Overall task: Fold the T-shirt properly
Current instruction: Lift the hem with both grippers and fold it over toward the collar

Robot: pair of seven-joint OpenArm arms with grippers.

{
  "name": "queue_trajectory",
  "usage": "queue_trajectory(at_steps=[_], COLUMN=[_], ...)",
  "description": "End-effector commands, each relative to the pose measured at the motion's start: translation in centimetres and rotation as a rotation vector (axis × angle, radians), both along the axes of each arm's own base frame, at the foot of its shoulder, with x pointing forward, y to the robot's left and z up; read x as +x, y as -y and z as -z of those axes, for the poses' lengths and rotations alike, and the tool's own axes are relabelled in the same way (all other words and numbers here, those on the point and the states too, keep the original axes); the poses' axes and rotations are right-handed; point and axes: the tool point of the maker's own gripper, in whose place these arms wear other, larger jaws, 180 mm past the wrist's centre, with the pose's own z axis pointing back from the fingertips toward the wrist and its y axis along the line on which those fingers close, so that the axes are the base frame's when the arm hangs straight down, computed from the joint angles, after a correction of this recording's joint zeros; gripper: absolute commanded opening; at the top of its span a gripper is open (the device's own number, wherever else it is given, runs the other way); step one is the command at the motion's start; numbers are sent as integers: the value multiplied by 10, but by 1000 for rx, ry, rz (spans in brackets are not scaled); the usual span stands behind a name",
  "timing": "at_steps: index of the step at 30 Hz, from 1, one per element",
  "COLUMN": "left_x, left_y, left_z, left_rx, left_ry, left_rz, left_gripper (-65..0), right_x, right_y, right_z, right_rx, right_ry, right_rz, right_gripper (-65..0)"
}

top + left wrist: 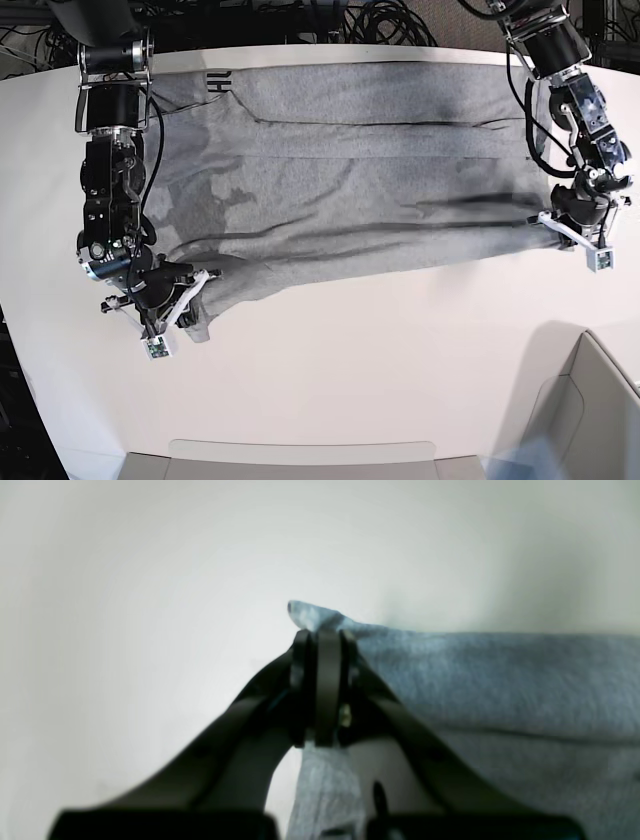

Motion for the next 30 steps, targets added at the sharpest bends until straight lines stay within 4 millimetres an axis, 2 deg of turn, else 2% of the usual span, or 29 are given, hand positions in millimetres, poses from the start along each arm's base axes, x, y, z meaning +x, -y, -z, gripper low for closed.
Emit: queue_trajectory(at_steps=[1, 7, 12, 15, 20, 24, 30], left_x=[9, -13, -30, -39, -55, -66, -80], left_y=[-5, -2, 1, 3, 7, 10, 9], left_z=[-19, -18, -15, -13, -15, -9, -2], left_rx=[25, 59, 73, 83, 114, 122, 126], left_ry=[50, 4, -48, -69, -81, -109, -143], left_rz=[3, 17, 25, 31, 49, 62, 63], left_gripper=[-650, -650, -650, -650, -650, -650, -650], right_x=[6, -12, -34, -46, -69, -86, -109], right_y=[3, 33, 48, 50, 46, 43, 60], right_z=[-19, -29, -35, -39, -28, -18, -21], right_rx=[2, 26, -19, -33, -51, -62, -74], right_ry=[56, 84, 38, 53, 28, 3, 8], right_rz=[1, 94, 129, 133, 121, 111, 162], right_gripper=[-650, -650, -650, -650, -650, -650, -650])
